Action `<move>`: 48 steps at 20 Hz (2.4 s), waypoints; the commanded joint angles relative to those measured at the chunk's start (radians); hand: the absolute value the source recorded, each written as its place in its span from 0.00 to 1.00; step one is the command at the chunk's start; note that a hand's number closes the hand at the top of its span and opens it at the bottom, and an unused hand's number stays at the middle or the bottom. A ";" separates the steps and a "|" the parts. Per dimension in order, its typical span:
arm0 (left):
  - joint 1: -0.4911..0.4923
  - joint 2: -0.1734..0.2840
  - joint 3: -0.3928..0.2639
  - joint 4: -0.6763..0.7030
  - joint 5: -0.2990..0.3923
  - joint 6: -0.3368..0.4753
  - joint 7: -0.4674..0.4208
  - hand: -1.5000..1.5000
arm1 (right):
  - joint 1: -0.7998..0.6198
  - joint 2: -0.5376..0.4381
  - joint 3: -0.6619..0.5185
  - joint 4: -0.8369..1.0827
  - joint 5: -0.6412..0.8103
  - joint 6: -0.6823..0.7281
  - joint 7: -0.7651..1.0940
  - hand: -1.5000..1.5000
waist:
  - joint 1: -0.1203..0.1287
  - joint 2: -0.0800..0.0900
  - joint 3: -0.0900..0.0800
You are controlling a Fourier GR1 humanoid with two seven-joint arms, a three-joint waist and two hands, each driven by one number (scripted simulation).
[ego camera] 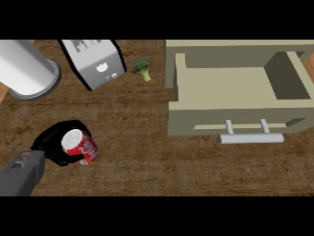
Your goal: Pick up the can, place it into the drawer and close the drawer
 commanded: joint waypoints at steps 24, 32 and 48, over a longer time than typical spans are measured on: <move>-0.014 -0.336 0.026 -0.693 0.315 0.752 0.271 1.00 | 0.020 0.066 0.036 -0.091 0.050 -0.067 0.029 0.00 | 0.037 -0.015 0.003; 0.001 -0.337 -0.154 -1.015 0.329 0.989 0.482 1.00 | 0.018 0.044 0.021 -0.146 -0.026 -0.106 0.102 0.00 | 0.019 -0.008 0.002; -0.300 -0.337 -0.263 -0.987 0.267 1.252 0.666 1.00 | 0.013 0.060 0.019 -0.089 0.010 -0.044 0.053 0.00 | 0.007 -0.004 0.002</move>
